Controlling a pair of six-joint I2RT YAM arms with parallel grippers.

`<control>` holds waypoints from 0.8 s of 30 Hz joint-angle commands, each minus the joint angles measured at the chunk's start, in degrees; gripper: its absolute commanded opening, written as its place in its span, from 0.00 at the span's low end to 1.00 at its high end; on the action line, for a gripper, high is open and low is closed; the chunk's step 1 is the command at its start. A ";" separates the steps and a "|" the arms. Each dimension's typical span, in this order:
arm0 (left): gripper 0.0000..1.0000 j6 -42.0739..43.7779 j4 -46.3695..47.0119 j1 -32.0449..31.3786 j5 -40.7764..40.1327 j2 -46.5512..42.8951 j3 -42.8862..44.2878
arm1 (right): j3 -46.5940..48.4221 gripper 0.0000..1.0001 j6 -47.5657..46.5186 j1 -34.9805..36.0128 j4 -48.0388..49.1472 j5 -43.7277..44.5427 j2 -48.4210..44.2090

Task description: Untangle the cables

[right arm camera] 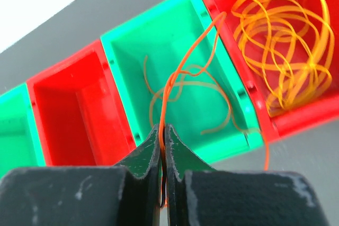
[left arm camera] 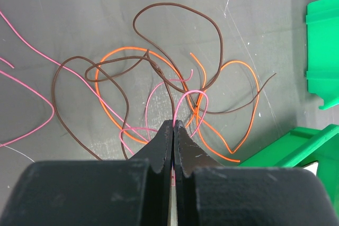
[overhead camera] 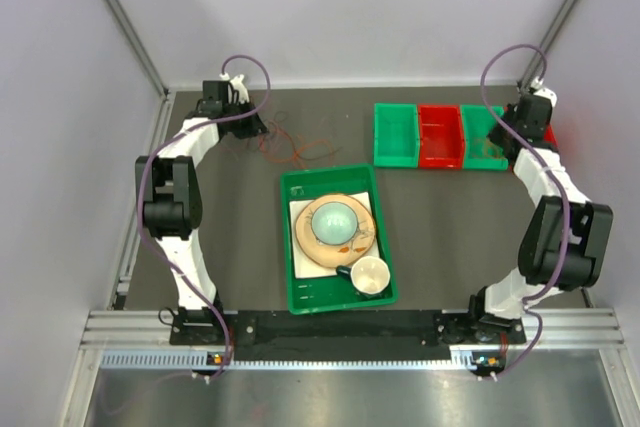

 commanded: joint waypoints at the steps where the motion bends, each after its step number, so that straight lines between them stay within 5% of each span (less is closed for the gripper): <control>1: 0.00 0.03 2.19 -0.31 1.23 -0.94 1.12 | -5.91 0.00 0.10 -0.60 3.85 1.38 -7.26; 7: 0.00 -0.50 2.45 -0.39 1.67 -0.77 1.38 | -6.46 0.00 0.10 -0.77 4.83 -0.37 -6.33; 19: 0.00 0.29 1.05 -0.66 0.00 -0.50 2.08 | 19.36 0.00 2.29 -0.69 -1.68 -6.87 18.46; 24: 0.00 0.64 0.52 -0.66 -0.62 -0.59 2.26 | 22.73 0.00 4.49 -0.69 -3.01 -9.25 24.01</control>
